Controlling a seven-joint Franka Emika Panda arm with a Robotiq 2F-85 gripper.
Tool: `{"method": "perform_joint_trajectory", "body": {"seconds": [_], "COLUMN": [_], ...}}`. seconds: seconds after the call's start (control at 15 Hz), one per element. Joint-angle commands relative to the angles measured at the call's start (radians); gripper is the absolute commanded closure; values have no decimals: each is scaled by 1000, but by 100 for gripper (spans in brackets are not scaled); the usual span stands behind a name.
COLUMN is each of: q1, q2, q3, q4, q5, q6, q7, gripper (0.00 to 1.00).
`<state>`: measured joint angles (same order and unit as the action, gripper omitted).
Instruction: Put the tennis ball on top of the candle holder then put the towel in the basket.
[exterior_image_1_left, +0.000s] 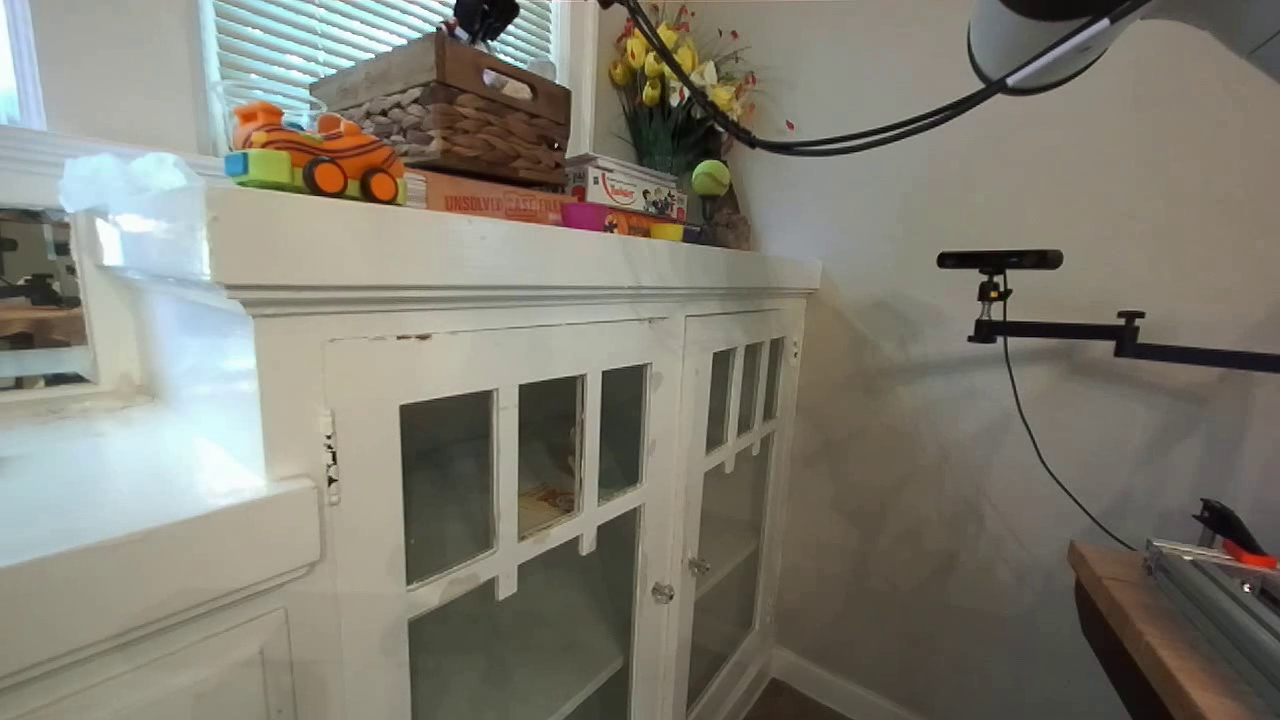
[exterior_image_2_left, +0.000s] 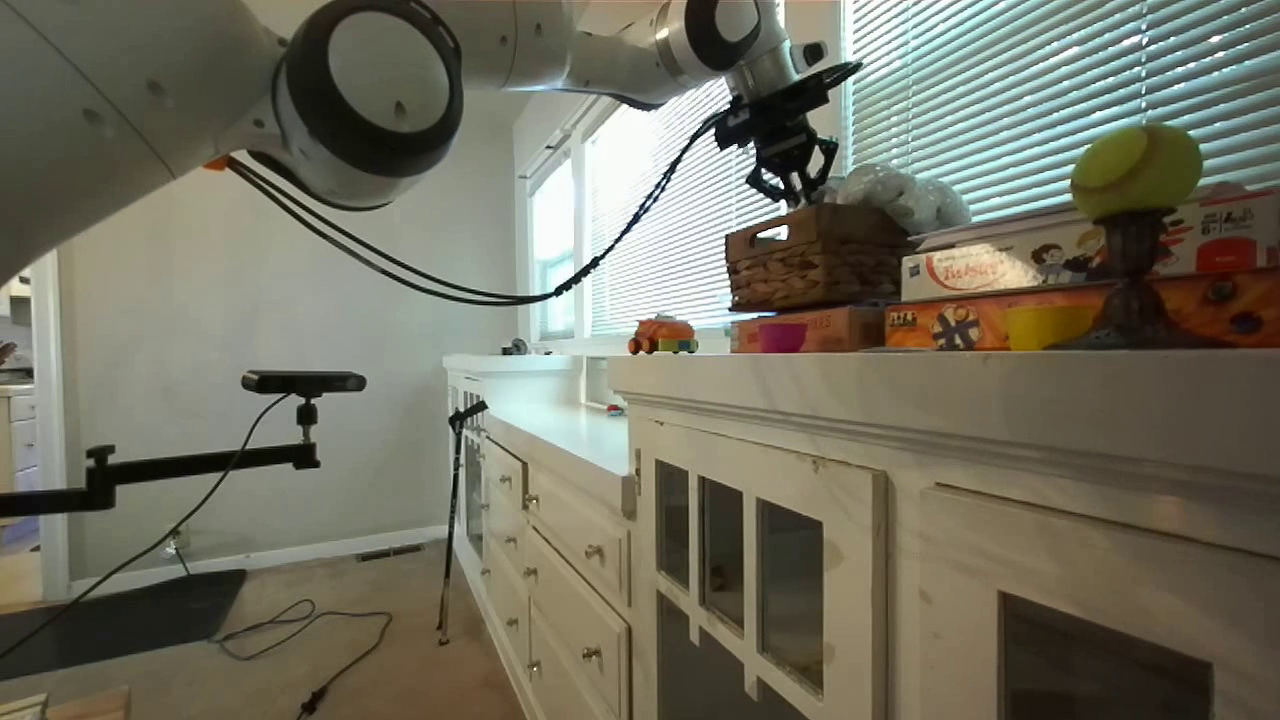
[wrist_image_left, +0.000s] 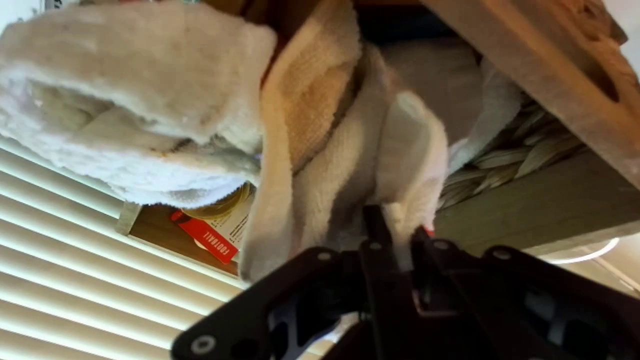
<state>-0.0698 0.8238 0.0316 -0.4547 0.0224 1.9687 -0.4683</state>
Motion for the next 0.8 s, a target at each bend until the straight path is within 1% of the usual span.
{"method": "perform_joint_trajectory", "body": {"seconds": [0.0,0.2,0.4,0.53,0.6,0.73], "q1": [13,12,5,-5,-16,-33], "q2": [12,-14,-49,-74,-92,-118], "q3": [-17,-13,-12,-13,-10,-7], "q4": [20,9,12,17,12,6], "q5": [-34,-30,-28,-23,-14,-6], "q6": [3,10,17,4,-13,-29], "q7": [27,12,3,13,24,31], "gripper": [56,36,13,2,0,0]}}
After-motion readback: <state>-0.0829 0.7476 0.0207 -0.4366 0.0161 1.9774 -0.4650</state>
